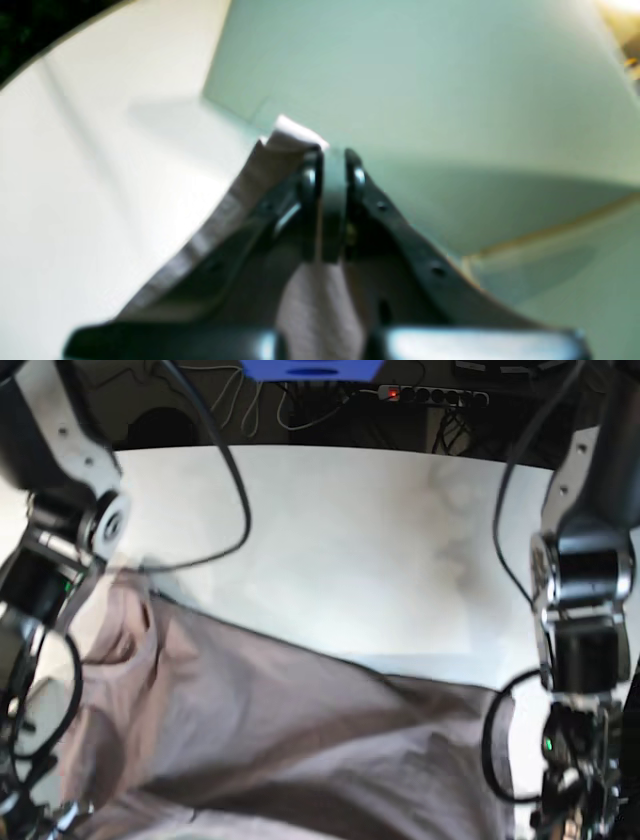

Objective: Layout the t-shirt on the table in an organized manner, then fold the t-shirt properly
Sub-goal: 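Lift the shirt with both grippers and swing it up over the table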

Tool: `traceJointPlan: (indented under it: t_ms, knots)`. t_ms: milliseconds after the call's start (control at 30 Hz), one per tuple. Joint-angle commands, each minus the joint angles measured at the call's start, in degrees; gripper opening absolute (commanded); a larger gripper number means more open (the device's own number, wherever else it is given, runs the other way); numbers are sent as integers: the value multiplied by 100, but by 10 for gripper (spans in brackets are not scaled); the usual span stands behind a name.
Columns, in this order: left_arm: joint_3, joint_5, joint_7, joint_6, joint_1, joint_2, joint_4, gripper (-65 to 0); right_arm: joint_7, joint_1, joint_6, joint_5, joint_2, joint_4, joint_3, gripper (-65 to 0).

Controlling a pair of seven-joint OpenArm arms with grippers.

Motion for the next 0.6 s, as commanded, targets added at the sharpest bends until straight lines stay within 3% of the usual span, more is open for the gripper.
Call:
traceJointPlan:
  t_ms: [0, 100, 300, 567]
  knots:
    - [49, 19, -171, -44, -516, -40, -22, -650, 184, 472, -23, 79, 139, -77, -83, -650]
    - [190, 10, -180, -53, -1157, -32, -365, -650, 202, 1316, -23, 79, 324, -710, -311, -650]
    - [331, 10, -382, -71, -1957, 83, -866, -650, 809, 2635, -150, 79, 429, -1792, -487, -650]
    - [331, -34, -611, -79, -1949, 83, -840, -650, 826, 2477, -247, 79, 447, -1334, -452, -650]
